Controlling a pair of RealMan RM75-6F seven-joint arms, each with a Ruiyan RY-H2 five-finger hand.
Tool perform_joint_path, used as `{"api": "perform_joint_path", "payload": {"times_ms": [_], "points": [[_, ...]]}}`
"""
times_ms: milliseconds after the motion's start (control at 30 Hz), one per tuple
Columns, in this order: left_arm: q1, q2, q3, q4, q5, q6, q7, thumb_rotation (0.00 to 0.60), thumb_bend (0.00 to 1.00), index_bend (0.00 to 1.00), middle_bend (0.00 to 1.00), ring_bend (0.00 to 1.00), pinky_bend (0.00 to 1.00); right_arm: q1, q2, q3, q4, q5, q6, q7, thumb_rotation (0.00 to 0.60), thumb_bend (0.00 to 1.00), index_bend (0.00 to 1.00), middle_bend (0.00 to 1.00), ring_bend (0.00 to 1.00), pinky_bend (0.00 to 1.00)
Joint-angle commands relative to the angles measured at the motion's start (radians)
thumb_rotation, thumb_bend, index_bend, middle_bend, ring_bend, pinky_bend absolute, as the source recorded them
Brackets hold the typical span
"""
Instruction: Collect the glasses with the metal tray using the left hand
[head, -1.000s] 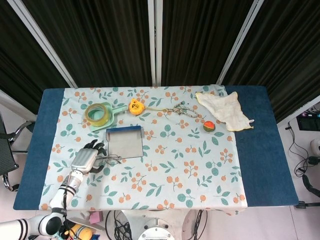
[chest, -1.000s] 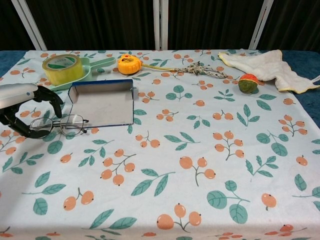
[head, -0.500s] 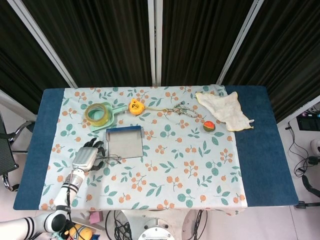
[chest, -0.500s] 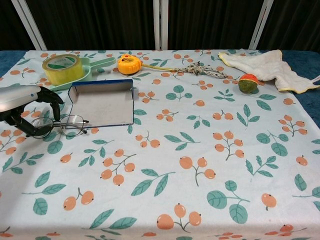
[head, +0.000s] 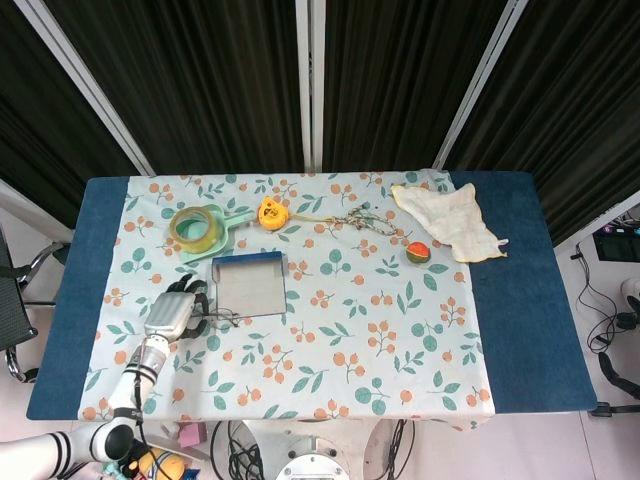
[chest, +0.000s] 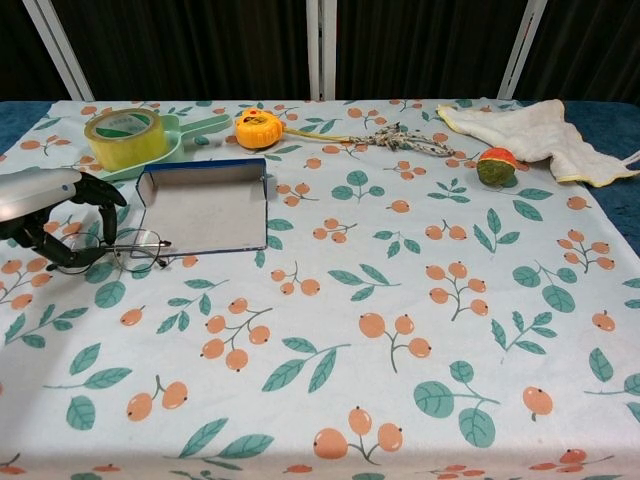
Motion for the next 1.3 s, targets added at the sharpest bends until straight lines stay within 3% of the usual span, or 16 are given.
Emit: {"api": "perform_joint_path", "payload": {"times_ms": [33,667,933,1100,1300], "points": [[-0.001,-0.002,-0.004,-0.004,-0.003,-0.002,-0.006,0.600,0.37,0.50,0.15,0.02,0.14,0.000,0.000,0.000,0.000,0.000,0.000,0.000,0.600,0.25,0.00,0.00,0.00,0.00],[-0.010,-0.015,-0.018,0.009,-0.019,-0.002,-0.005,0.600,0.38,0.59,0.16,0.02,0.14,-0.001,0.001,0.001,0.007,0.007,-0.007,0.006,0.600,0.25,0.00,0.00,0.00,0.00],[-0.009,0.003,-0.022,-0.017,-0.001,0.016,-0.005,0.600,0.44,0.61,0.17,0.02,0.14,0.000,0.000,0.000,0.004,0.002,-0.004,0.002,0.600,0.25,0.00,0.00,0.00,0.00],[-0.006,0.014,-0.022,-0.060,0.069,0.069,0.000,0.600,0.44,0.61,0.16,0.02,0.14,-0.001,0.002,0.002,0.000,0.002,0.001,0.000,0.600,0.25,0.00,0.00,0.00,0.00],[-0.027,-0.036,-0.013,-0.037,0.171,0.129,0.079,0.600,0.44,0.62,0.12,0.02,0.14,-0.002,-0.001,-0.002,-0.001,-0.002,0.001,-0.003,0.600,0.25,0.00,0.00,0.00,0.00]]}}
